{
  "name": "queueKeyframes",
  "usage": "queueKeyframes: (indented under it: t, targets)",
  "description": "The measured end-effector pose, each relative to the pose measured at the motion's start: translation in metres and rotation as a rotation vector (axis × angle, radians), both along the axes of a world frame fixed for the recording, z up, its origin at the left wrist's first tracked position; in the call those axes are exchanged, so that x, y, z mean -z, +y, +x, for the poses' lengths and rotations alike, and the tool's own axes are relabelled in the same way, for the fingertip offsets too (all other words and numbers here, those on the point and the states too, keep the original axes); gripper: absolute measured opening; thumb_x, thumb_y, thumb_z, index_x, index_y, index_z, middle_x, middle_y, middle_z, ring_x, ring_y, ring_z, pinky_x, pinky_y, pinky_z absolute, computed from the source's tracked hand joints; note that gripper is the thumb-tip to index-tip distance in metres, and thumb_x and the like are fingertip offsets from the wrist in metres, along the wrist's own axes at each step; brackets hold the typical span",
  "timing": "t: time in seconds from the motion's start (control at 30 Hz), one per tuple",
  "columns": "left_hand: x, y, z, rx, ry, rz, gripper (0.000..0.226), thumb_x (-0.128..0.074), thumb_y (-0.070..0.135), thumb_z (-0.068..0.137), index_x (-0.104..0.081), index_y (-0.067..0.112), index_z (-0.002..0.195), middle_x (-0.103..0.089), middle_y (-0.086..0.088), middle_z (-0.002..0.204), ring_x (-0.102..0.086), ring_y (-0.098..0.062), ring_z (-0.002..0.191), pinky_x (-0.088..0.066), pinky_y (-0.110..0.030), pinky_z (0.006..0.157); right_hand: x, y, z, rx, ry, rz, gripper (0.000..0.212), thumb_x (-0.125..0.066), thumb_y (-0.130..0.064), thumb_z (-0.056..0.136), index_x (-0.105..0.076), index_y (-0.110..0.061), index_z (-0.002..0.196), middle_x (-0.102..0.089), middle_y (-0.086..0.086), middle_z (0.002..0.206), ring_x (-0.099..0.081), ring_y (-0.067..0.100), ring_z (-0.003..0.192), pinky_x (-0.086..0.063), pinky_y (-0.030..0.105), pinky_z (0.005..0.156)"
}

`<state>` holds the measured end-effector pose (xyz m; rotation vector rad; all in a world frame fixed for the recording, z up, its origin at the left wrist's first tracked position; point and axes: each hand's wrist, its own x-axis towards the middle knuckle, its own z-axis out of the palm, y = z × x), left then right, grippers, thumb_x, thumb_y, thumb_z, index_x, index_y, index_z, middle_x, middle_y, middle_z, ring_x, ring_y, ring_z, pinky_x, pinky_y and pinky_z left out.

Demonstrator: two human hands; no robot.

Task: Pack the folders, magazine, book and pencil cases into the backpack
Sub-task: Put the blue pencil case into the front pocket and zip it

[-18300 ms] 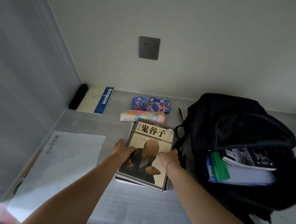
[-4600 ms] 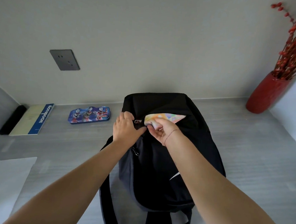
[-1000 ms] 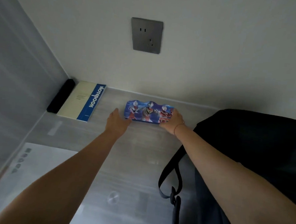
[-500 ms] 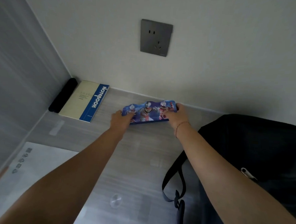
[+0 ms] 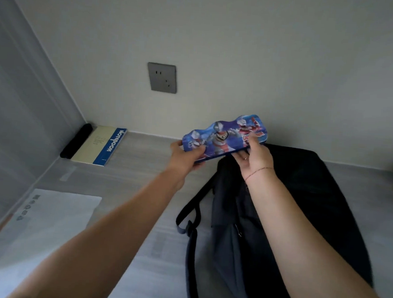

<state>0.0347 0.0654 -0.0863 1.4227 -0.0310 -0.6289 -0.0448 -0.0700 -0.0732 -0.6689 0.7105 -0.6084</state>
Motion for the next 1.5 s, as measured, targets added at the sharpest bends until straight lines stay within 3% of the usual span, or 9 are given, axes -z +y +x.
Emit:
queueKeyframes:
  t: [0.07, 0.17, 0.27, 0.4, 0.63, 1.0, 1.17, 1.37, 1.5]
  targets:
    - [-0.008, -0.024, -0.040, 0.132, -0.029, 0.030, 0.048, -0.071, 0.015, 0.083, -0.034, 0.013, 0.114, -0.060, -0.004, 0.103, -0.064, -0.014, 0.080, -0.058, -0.028, 0.062, -0.002, -0.008, -0.039, 0.061, 0.003, 0.036, 0.035, -0.051, -0.024, 0.096, -0.046, -0.010, 0.128, -0.061, 0.014, 0.116, -0.064, 0.024, 0.086, -0.055, 0.041, 0.069]
    - [-0.008, -0.053, -0.089, 0.278, -0.267, 0.310, 0.042, -0.071, 0.031, 0.082, -0.050, 0.005, 0.109, -0.064, -0.009, 0.102, -0.063, -0.021, 0.089, -0.054, -0.040, 0.080, 0.000, -0.031, -0.107, 0.147, 0.082, 0.032, 0.042, -0.048, -0.029, 0.097, -0.039, -0.017, 0.136, -0.058, 0.014, 0.126, -0.063, 0.025, 0.086, -0.053, 0.040, 0.062]
    - [-0.001, -0.064, -0.112, 0.346, -0.586, 0.595, 0.033, -0.059, 0.039, 0.088, -0.063, 0.010, 0.103, -0.063, -0.010, 0.110, -0.060, -0.026, 0.102, -0.048, -0.042, 0.092, 0.004, -0.048, -0.163, 0.096, 0.203, -0.009, 0.041, -0.047, -0.035, 0.097, -0.044, -0.017, 0.133, -0.063, 0.011, 0.114, -0.063, 0.022, 0.081, -0.051, 0.037, 0.060]
    - [0.010, -0.077, -0.134, 0.455, -0.840, 0.697, 0.034, -0.068, 0.023, 0.082, -0.063, 0.019, 0.116, -0.058, -0.005, 0.126, -0.054, -0.025, 0.116, -0.042, -0.040, 0.100, 0.011, -0.053, -0.213, -0.017, 0.329, 0.030, 0.038, -0.050, -0.043, 0.093, -0.057, -0.014, 0.116, -0.068, 0.008, 0.091, -0.066, 0.023, 0.077, -0.054, 0.035, 0.056]
    - [0.019, -0.087, -0.146, 0.486, -1.195, 0.902, 0.037, -0.065, 0.024, 0.084, -0.059, 0.020, 0.121, -0.060, -0.003, 0.121, -0.051, -0.024, 0.114, -0.038, -0.036, 0.096, 0.034, -0.037, -0.249, -0.317, 0.316, 0.010, 0.031, -0.060, -0.014, 0.090, -0.055, -0.009, 0.121, -0.069, 0.011, 0.094, -0.068, 0.023, 0.079, -0.058, 0.031, 0.054]
    - [0.027, -0.085, -0.153, 0.344, -1.254, 0.689, 0.020, -0.054, 0.012, 0.091, -0.069, 0.008, 0.105, -0.068, -0.010, 0.098, -0.061, -0.026, 0.094, -0.048, -0.034, 0.077, 0.055, -0.056, -0.234, -0.173, 0.184, 0.171, 0.022, -0.065, -0.019, 0.087, -0.061, -0.002, 0.100, -0.075, 0.012, 0.075, -0.073, 0.021, 0.066, -0.059, 0.034, 0.053]
    - [0.027, -0.083, -0.151, 0.346, -1.246, 0.669, 0.019, -0.057, 0.013, 0.091, -0.070, 0.009, 0.103, -0.068, -0.008, 0.097, -0.062, -0.025, 0.092, -0.050, -0.034, 0.076, 0.053, -0.064, -0.213, 0.042, 0.174, 0.214, 0.042, -0.065, -0.023, 0.087, -0.052, 0.000, 0.120, -0.065, 0.020, 0.110, -0.066, 0.026, 0.085, -0.054, 0.040, 0.071]
    - [0.034, -0.082, -0.155, 0.272, -1.229, 0.647, 0.016, -0.060, 0.011, 0.088, -0.071, 0.008, 0.099, -0.068, -0.008, 0.088, -0.063, -0.025, 0.082, -0.048, -0.031, 0.066, 0.058, -0.021, -0.229, -0.341, 0.243, 0.105, 0.045, -0.068, -0.022, 0.085, -0.044, -0.021, 0.124, -0.064, 0.020, 0.111, -0.073, 0.032, 0.073, -0.059, 0.044, 0.060]
    - [0.037, -0.083, -0.157, 0.265, -1.207, 0.646, 0.016, -0.059, 0.012, 0.090, -0.070, 0.008, 0.100, -0.068, -0.008, 0.092, -0.063, -0.025, 0.085, -0.046, -0.030, 0.068, 0.055, -0.023, -0.227, -0.332, 0.266, 0.027, 0.037, -0.058, -0.014, 0.092, -0.046, -0.010, 0.127, -0.066, 0.017, 0.098, -0.070, 0.029, 0.073, -0.060, 0.037, 0.057]
